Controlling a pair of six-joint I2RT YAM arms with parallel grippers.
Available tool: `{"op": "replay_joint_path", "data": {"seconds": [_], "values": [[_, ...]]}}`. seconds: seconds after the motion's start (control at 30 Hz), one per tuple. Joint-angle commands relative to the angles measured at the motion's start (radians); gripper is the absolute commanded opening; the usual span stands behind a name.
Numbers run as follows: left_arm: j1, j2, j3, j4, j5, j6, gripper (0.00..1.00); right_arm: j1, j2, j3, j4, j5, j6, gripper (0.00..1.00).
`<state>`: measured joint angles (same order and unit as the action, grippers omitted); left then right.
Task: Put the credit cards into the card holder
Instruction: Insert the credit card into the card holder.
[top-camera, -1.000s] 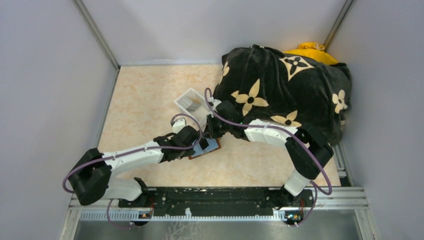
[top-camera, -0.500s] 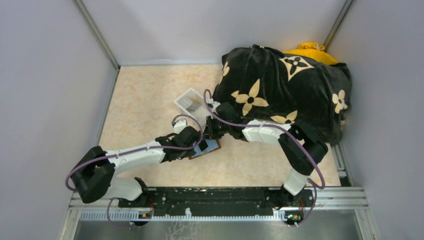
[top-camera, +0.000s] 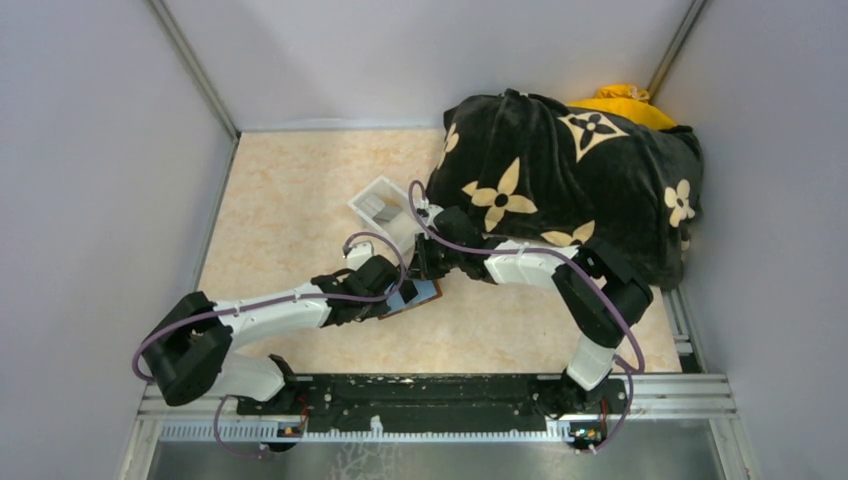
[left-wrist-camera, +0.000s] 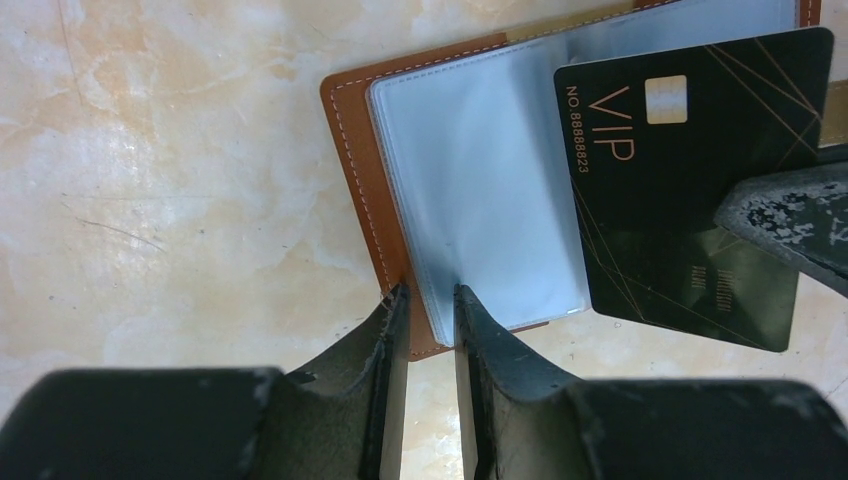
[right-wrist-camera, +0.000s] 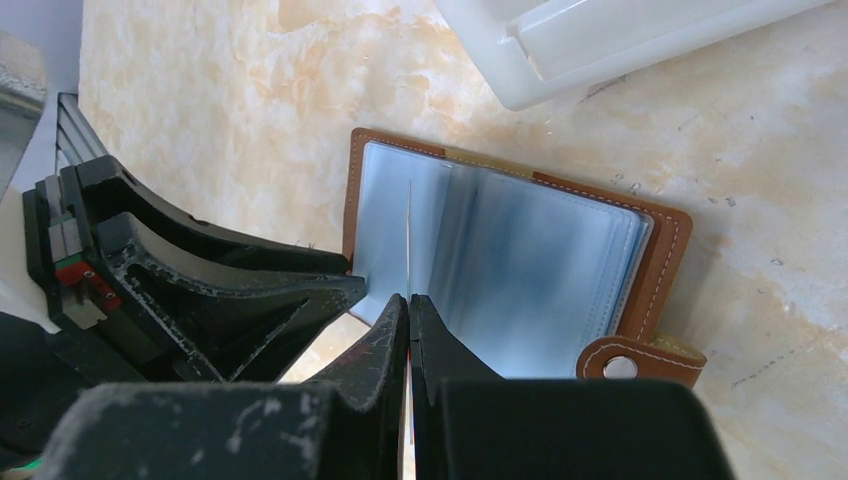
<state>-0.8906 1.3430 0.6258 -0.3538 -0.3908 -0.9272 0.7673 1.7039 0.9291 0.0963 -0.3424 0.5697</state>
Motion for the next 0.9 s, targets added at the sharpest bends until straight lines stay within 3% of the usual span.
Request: {"op": "replay_joint_path", "data": {"seconds": [0.0, 0.87], "values": [[-0.004, 0.011, -0.012, 0.021, 0.009, -0.01, 0.29, -0.011, 0.02, -0.003, 0.067, -0.008, 0.007, 0.0], [-0.004, 0.019, -0.025, 0.027, 0.02, -0.014, 0.29, -0.029, 0.048, -0.027, 0.116, -0.017, 0.048, 0.0]]}}
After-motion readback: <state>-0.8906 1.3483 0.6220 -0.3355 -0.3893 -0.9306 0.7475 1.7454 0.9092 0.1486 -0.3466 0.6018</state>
